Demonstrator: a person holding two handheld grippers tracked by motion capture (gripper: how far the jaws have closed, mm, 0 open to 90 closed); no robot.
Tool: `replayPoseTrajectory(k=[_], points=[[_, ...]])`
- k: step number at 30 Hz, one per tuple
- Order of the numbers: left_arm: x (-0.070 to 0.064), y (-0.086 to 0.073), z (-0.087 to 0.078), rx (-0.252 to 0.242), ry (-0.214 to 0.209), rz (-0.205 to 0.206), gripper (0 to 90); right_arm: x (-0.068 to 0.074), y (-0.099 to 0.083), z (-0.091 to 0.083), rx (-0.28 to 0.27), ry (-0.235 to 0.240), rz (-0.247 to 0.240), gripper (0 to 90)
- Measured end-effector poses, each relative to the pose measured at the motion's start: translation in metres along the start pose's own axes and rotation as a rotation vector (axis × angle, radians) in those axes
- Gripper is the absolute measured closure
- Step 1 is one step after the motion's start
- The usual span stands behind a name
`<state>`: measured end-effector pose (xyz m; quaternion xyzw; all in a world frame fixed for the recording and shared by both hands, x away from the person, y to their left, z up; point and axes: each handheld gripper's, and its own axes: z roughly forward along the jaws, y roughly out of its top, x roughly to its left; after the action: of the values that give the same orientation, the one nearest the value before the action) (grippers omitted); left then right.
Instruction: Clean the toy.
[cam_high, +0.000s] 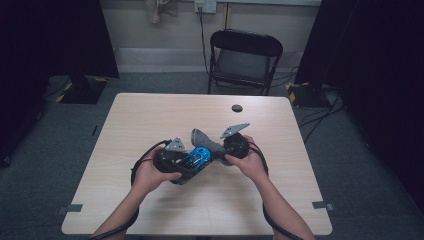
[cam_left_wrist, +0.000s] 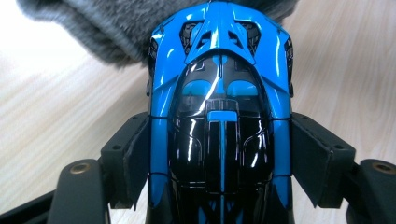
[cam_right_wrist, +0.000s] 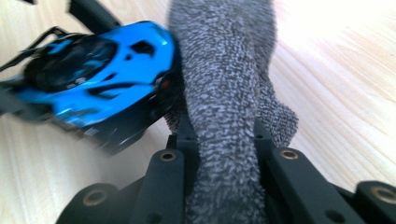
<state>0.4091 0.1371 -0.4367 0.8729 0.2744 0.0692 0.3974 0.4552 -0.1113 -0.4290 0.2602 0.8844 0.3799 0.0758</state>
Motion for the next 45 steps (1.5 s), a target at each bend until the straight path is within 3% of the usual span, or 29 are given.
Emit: replayPoseTrajectory(k=[18, 23, 27, 33, 35, 39, 45], points=[[0.018, -0.008, -0.002, 0.025, 0.062, -0.058, 28.1, 0.015, -0.004, -0.012, 0.028, 0.036, -0.097, 74.3], [0.023, -0.011, -0.004, 0.022, 0.083, -0.079, 28.1, 0.022, -0.008, -0.012, 0.031, 0.075, -0.111, 74.3], [0.024, -0.012, -0.007, 0.013, 0.074, -0.083, 28.1, 0.021, -0.010, -0.016, 0.024, 0.072, -0.098, 74.2], [0.010, -0.005, -0.005, 0.012, 0.044, -0.034, 28.1, -0.010, -0.011, -0.030, -0.012, -0.017, 0.004, 74.2], [0.004, -0.001, -0.001, 0.008, 0.017, -0.023, 28.0, -0.014, -0.006, -0.030, -0.006, -0.036, -0.008, 74.2], [-0.008, 0.004, 0.005, 0.014, -0.029, 0.005, 28.0, -0.012, 0.006, -0.021, 0.011, -0.025, -0.060, 74.0], [-0.015, 0.004, 0.014, 0.031, -0.048, 0.022, 28.0, -0.010, 0.017, -0.013, -0.025, 0.016, -0.055, 74.0]])
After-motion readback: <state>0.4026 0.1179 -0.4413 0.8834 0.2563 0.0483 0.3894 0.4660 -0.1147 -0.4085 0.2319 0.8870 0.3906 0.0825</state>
